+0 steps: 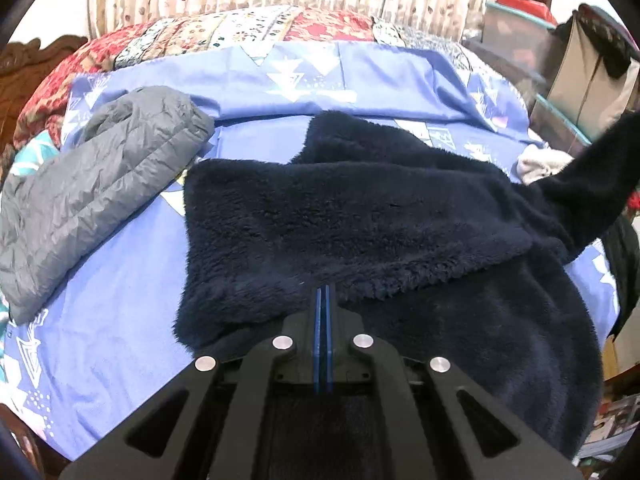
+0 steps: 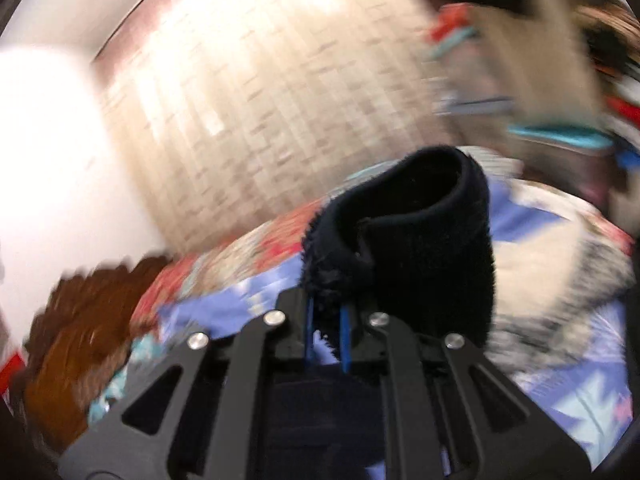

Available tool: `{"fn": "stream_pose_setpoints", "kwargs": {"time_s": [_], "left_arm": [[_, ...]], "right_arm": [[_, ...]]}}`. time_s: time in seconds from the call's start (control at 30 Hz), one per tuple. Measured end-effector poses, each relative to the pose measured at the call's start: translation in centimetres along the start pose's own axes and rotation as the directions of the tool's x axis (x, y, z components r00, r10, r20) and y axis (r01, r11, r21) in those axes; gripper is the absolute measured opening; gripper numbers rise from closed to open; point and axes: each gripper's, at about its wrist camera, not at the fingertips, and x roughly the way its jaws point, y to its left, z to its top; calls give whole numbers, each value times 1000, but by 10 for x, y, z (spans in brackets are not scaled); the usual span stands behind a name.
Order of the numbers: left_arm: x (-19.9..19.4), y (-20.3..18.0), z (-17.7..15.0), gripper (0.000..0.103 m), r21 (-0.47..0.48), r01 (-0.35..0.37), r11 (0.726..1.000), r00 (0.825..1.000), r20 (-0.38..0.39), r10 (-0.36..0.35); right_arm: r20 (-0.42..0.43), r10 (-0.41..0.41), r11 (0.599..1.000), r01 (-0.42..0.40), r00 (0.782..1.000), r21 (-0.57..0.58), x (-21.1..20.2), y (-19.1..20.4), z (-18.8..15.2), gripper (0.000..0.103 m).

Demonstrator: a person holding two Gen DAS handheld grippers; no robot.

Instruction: Fold large clothes

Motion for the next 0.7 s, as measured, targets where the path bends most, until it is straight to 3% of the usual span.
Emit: {"fn": "stream_pose_setpoints", "kwargs": {"time_s": [0.1,0.2,0.33,0.43,0.47,0.5,0.53,0.6,0.67,0.7], "left_arm": [[-4,21,-6,26,-20,-2,1000,1000,11,2],[-7,46,-9,26,-56,-14,998,1000,16,15],[-8,86,-13,26,-134,-38,990,999,22,41],[-4,109,-17,26,-194,-39,980,999,13,42],[-2,115,-17,26,-206,-38,978,999,11,41],[-2,119,-16,26,-211,-41,977,999,11,44],[-2,120,-15,26,-211,-43,976,999,12,47],[-1,122,-9,26,-208,-43,977,999,20,48],[0,120,-1,26,-202,-30,979,999,35,38],[1,118,3,26,-200,-22,980,999,42,31]], "right_arm": [[-125,97,989,-110,987,-101,63,76,-11,10],[-281,154,961,-210,947,-182,135,146,-48,10],[-503,189,914,-339,844,-224,220,225,-140,10],[-633,120,872,-386,765,-301,264,255,-220,12],[-698,91,849,-422,710,-319,278,266,-254,19],[-728,72,840,-435,682,-324,285,265,-271,26],[-744,49,832,-439,666,-338,286,264,-288,39],[-738,63,820,-456,672,-346,274,255,-295,54],[-705,84,826,-445,704,-346,257,238,-280,74],[-676,101,835,-431,730,-341,243,224,-264,74]]}}
